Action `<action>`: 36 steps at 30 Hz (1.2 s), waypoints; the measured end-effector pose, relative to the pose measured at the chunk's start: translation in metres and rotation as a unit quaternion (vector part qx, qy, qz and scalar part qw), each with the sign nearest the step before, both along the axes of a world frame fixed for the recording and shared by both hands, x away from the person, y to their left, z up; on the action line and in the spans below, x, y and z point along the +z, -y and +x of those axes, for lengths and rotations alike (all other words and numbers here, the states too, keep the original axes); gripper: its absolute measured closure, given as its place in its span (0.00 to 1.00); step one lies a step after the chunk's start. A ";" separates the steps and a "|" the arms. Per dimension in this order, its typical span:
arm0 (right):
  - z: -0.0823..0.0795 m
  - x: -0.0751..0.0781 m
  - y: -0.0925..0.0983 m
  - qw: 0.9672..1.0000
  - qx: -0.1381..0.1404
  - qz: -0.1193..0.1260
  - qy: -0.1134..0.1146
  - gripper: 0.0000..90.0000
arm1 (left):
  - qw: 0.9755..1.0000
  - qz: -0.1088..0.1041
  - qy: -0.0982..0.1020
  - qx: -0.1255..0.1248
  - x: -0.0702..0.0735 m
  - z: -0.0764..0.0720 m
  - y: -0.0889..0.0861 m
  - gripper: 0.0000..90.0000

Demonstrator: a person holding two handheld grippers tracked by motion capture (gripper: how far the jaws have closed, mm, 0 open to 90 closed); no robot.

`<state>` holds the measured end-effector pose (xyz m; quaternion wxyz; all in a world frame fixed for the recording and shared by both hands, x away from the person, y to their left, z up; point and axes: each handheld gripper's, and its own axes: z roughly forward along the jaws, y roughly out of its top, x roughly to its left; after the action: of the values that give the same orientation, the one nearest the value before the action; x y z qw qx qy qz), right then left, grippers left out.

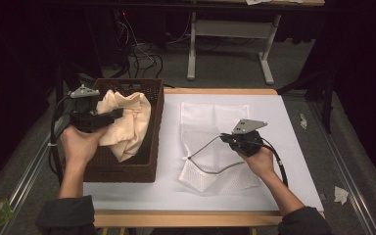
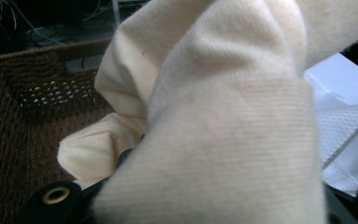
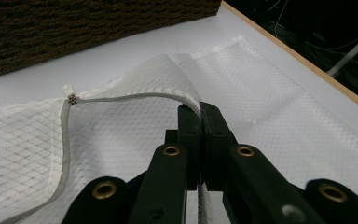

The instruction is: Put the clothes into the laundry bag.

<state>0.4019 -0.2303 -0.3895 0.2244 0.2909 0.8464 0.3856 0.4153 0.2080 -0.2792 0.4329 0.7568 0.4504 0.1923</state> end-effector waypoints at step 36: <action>0.003 0.000 0.000 1.000 -0.003 0.000 -0.004 0.99 | 0.991 -0.023 0.031 -0.129 0.015 -0.050 0.049 0.73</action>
<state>0.4048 -0.2301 -0.3893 0.2223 0.2951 0.8463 0.3837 0.3654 0.1590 -0.2642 0.4852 0.7922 0.3396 0.1472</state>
